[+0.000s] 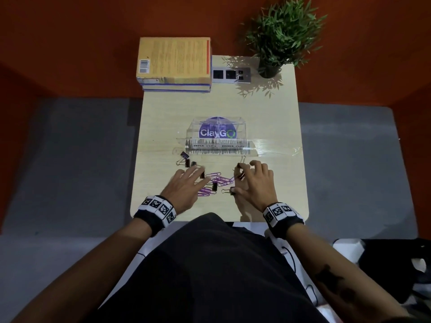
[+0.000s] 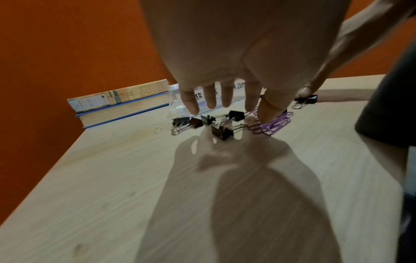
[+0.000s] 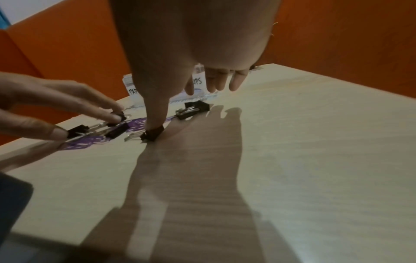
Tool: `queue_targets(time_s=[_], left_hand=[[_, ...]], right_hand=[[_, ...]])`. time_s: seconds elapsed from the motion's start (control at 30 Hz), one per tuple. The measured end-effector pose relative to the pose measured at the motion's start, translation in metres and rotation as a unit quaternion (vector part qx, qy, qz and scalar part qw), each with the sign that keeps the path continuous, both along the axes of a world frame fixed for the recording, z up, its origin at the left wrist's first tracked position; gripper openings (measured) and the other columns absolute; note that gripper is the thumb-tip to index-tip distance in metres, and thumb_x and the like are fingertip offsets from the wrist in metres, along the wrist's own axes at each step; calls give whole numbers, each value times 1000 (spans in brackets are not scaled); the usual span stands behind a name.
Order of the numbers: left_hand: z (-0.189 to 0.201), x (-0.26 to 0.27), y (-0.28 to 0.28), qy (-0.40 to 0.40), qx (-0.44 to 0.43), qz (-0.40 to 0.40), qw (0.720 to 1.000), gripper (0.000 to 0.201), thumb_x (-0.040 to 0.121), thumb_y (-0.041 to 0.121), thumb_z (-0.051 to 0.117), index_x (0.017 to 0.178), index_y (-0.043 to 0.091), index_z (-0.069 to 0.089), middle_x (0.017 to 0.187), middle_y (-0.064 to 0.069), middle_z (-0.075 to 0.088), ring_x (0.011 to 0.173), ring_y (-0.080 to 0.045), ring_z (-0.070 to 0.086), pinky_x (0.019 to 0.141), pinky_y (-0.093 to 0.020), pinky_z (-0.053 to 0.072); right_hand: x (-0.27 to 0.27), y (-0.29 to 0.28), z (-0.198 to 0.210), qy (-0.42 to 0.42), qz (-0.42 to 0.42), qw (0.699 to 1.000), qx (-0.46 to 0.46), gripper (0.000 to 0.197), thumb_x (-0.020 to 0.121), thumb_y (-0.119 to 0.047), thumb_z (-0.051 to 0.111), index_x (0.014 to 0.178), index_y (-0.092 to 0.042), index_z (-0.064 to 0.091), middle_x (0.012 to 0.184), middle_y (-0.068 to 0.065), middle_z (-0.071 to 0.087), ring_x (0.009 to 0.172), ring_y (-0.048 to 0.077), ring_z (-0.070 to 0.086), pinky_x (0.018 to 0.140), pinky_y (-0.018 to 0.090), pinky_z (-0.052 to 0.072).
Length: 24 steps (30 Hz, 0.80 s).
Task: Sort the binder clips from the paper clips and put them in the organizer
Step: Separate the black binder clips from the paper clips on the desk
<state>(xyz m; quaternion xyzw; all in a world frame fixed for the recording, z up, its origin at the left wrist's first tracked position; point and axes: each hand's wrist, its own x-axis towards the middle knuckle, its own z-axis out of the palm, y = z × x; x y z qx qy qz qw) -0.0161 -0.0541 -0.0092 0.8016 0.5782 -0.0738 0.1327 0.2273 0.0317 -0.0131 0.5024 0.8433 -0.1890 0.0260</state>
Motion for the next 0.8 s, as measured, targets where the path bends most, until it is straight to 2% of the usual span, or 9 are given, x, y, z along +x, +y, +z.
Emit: queue_targets(time_s=[0.13, 0.2, 0.3, 0.37, 0.47, 0.63, 0.7, 0.8], left_hand=[[0, -4, 2, 28, 3, 52, 998, 58, 79, 19, 67, 133, 12, 45, 145, -15, 42, 133, -36, 36, 97, -50, 42], [2, -5, 4, 27, 13, 52, 998, 57, 81, 19, 66, 133, 13, 45, 145, -18, 42, 135, -36, 34, 99, -51, 40], [3, 4, 3, 14, 17, -6, 1000, 54, 82, 20, 63, 132, 18, 45, 143, -19, 43, 134, -37, 34, 103, -53, 36], [1, 14, 0, 11, 9, -43, 999, 54, 82, 22, 62, 133, 21, 44, 143, -18, 42, 134, -36, 33, 104, -53, 34], [-1, 26, -3, 2, 0, -70, 998, 56, 81, 22, 63, 133, 23, 43, 144, -17, 41, 134, -35, 32, 103, -53, 35], [-3, 36, -6, 5, -8, -97, 995, 64, 77, 25, 67, 136, 23, 40, 141, -18, 42, 132, -35, 34, 99, -51, 38], [-2, 38, -6, 1, 0, -73, 997, 63, 76, 22, 67, 134, 21, 41, 137, -17, 45, 127, -34, 40, 93, -49, 41], [1, 33, -5, 0, 8, 29, 1000, 58, 80, 22, 67, 132, 15, 43, 131, -14, 51, 114, -32, 48, 85, -45, 44]], right_hand=[[17, 6, 5, 1, -2, 1000, -3, 77, 65, -48, 81, 128, -20, 47, 122, 13, 49, 109, 33, 44, 86, 46, 40], [19, 6, 6, 12, 6, 1000, 5, 69, 68, -41, 79, 127, -21, 49, 123, 14, 50, 111, 34, 44, 87, 46, 39], [12, 1, 10, 28, 49, 998, 37, 39, 79, -38, 60, 114, -22, 61, 114, 11, 54, 103, 31, 46, 81, 40, 36], [4, -3, 10, 17, 75, 996, 36, 33, 82, -42, 49, 104, -24, 66, 105, 6, 55, 96, 27, 45, 78, 38, 35], [-3, -5, 5, -10, 97, 995, 30, 30, 82, -39, 55, 107, -24, 65, 100, 5, 55, 93, 28, 46, 77, 40, 37], [-15, -2, 4, -24, 128, 991, 13, 39, 76, -41, 67, 110, -23, 60, 99, 7, 54, 92, 29, 47, 75, 41, 37], [-22, 0, 5, -18, 138, 990, 8, 44, 73, -42, 73, 111, -25, 61, 98, 6, 54, 91, 29, 47, 74, 40, 37], [-28, 4, 7, 19, 118, 993, 7, 42, 73, -28, 75, 112, -26, 62, 96, 6, 55, 88, 27, 47, 72, 38, 35]])
